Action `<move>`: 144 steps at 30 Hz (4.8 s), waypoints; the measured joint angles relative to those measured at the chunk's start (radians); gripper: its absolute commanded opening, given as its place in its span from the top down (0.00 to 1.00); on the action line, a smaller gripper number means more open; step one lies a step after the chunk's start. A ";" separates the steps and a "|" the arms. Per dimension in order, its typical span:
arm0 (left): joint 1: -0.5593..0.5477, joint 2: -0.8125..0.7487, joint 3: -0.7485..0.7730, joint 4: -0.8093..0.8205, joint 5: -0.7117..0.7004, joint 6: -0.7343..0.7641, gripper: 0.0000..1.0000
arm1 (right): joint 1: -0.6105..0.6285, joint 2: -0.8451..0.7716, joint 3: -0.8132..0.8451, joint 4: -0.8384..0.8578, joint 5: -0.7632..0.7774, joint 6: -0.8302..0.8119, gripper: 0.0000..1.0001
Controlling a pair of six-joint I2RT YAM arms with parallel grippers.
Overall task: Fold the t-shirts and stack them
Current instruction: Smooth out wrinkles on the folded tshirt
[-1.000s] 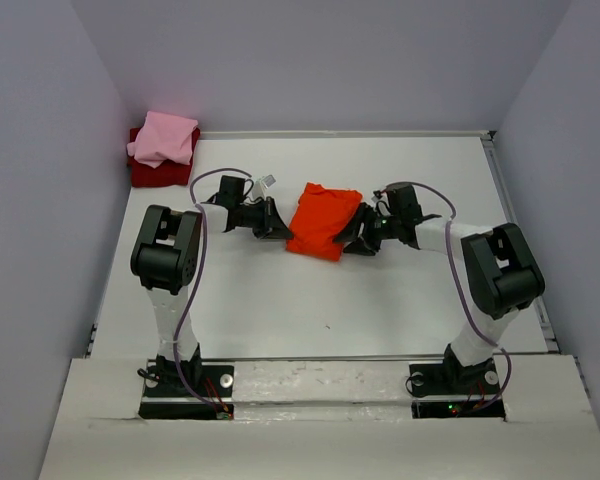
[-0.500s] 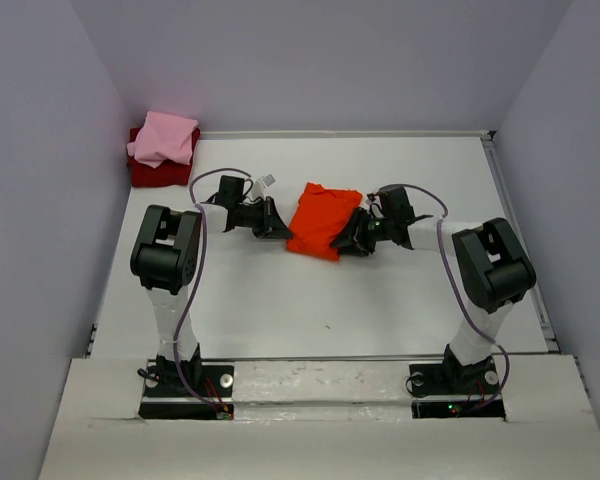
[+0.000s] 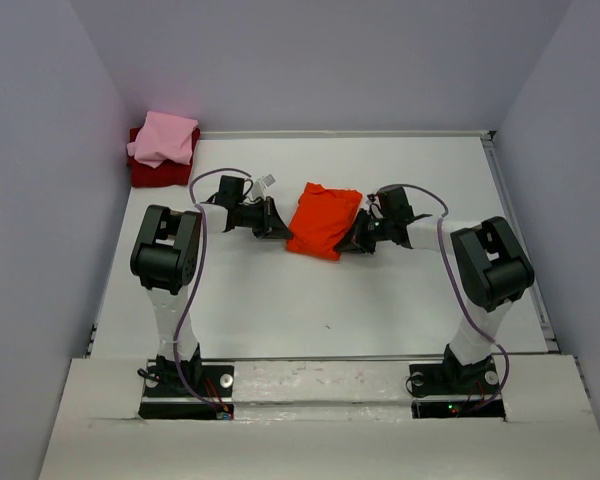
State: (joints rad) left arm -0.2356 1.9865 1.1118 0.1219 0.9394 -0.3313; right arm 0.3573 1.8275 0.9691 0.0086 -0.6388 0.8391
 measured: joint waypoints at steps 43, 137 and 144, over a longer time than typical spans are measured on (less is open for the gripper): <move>-0.009 0.000 0.030 -0.040 0.056 0.068 0.01 | -0.084 0.008 0.025 -0.090 -0.001 -0.084 0.59; -0.083 0.021 -0.150 0.232 0.026 -0.077 1.00 | -0.043 0.003 -0.020 -0.002 -0.022 -0.013 1.00; -0.064 0.018 -0.150 0.208 0.031 -0.049 1.00 | -0.051 -0.009 -0.021 -0.029 -0.012 -0.027 1.00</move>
State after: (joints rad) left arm -0.2993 2.0041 0.9623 0.3298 0.9707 -0.3801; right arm 0.3065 1.8183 0.9485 -0.0200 -0.6506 0.8116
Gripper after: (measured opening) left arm 0.148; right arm 0.064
